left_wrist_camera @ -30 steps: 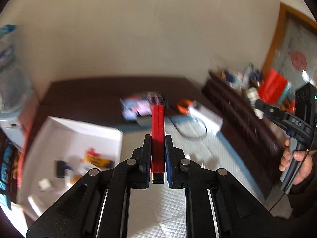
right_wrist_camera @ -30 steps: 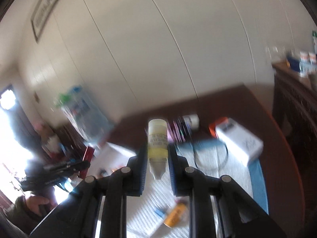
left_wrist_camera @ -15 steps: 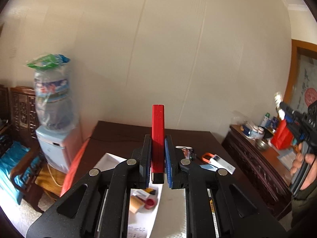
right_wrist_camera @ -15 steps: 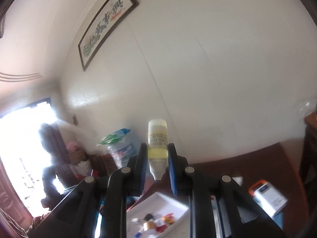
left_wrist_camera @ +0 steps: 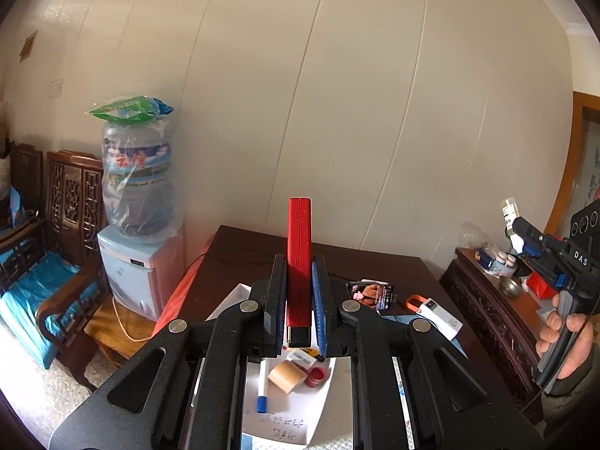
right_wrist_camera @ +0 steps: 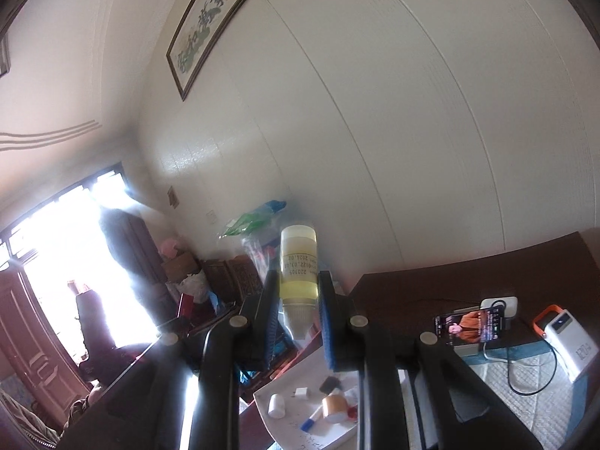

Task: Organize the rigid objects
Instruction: 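Lift the red stick and yellow-liquid bottle and carry them over the white tray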

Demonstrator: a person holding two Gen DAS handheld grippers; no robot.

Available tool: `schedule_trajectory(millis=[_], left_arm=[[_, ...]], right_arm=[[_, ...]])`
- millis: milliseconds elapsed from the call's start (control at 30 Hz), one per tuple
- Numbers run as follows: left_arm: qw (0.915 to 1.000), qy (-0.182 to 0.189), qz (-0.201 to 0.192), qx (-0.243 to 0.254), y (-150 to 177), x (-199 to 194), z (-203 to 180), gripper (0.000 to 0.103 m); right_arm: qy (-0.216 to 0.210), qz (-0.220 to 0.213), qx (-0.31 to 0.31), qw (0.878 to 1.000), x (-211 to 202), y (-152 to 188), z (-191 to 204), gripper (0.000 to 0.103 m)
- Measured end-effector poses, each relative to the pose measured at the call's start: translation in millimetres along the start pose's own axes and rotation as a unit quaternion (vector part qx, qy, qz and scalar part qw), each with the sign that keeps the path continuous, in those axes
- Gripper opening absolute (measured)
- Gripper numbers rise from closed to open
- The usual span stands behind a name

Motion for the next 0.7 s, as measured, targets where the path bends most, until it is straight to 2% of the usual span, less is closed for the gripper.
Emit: schedule_trajectory(millis=[167,300,367,433,533,700], left_arm=[[0.9999,0.000,-0.010,-0.004,-6.5,-3.8,5.1,0.012],[0.9997,0.000,-0.023,-0.003,-16.1,-9.0,8.1,0.012],[0.9997,-0.001,-0.023,-0.002,-17.7,-7.8,9.6,0.012],[0.9998,-0.001,-0.021,-0.005,-17.0,-4.6,12.6,0.012],[0.9999,-0.003,-0.010,-0.010,-13.4,4.7,19.5,0.012],[0.9996,-0.006,0.017,-0.022,-2.1,27.4,29.9,0.012]], right_arm=[[-0.008,-0.003,-0.014,1.000,0.9,-12.9,4.3,0.019],[-0.019,-0.030,-0.037,0.999,1.2,-34.6,21.3,0.019],[-0.024,-0.046,-0.032,0.998,3.4,-39.7,27.1,0.019],[-0.028,-0.043,-0.031,0.998,10.1,-35.7,30.4,0.019],[-0.028,-0.018,-0.026,0.999,29.1,-20.6,29.4,0.019],[-0.018,0.052,-0.011,0.998,73.6,12.7,16.7,0.019]])
Point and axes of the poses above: each gripper's, at about its wrist camera, not at the fingertips, and x roughly the way its jaws point, z to its left, y to its underside, the point moved 6 cm from there along x, roughly the way its jaws point, and after that the axes turned 5 degrees about y, right-handed, at the moved point
